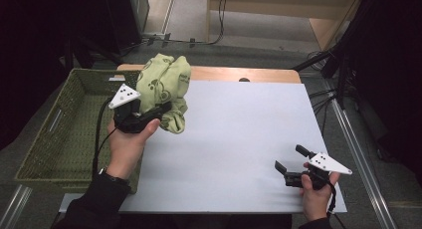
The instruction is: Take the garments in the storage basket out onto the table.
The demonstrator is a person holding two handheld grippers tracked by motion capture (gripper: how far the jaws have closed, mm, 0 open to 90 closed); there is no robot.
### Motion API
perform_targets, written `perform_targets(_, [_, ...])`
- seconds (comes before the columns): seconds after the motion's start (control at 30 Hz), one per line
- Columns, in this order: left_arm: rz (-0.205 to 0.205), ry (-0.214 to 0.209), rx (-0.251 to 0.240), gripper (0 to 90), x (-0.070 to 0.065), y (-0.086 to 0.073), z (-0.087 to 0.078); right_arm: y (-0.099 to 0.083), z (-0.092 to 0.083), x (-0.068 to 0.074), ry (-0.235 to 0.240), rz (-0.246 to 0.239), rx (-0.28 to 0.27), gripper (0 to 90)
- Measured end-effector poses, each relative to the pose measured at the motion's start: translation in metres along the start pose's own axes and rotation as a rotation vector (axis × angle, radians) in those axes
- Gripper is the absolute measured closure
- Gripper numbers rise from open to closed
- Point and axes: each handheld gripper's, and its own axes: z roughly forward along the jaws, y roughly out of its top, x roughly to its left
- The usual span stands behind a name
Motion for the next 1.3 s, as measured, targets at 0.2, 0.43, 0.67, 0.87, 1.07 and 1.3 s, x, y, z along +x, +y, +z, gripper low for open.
perform_targets(0.2, [0.023,-0.01,0.02,54.1,-0.016,-0.006,0.009,0.0,0.0,0.0,0.0,0.002,-0.001,0.0])
perform_targets(0.43, [0.045,-0.049,0.07,53.5,-0.035,-0.016,0.028,0.0,0.0,0.0,0.0,0.001,0.0,0.0])
perform_targets(0.67, [0.04,-0.109,0.105,50.6,-0.055,-0.029,0.047,0.0,0.001,0.0,0.001,0.002,-0.001,0.0])
perform_targets(0.87, [0.016,-0.143,0.182,26.5,-0.066,-0.039,0.069,0.0,0.001,0.0,0.0,0.004,0.001,0.0])
perform_targets(1.07, [-0.029,-0.221,0.233,0.0,-0.067,-0.05,0.081,0.001,0.0,0.0,0.002,0.006,0.006,0.0])
perform_targets(1.3, [-0.012,-0.214,0.157,0.0,-0.063,-0.049,0.063,0.008,0.0,0.007,0.009,0.008,0.004,0.0])
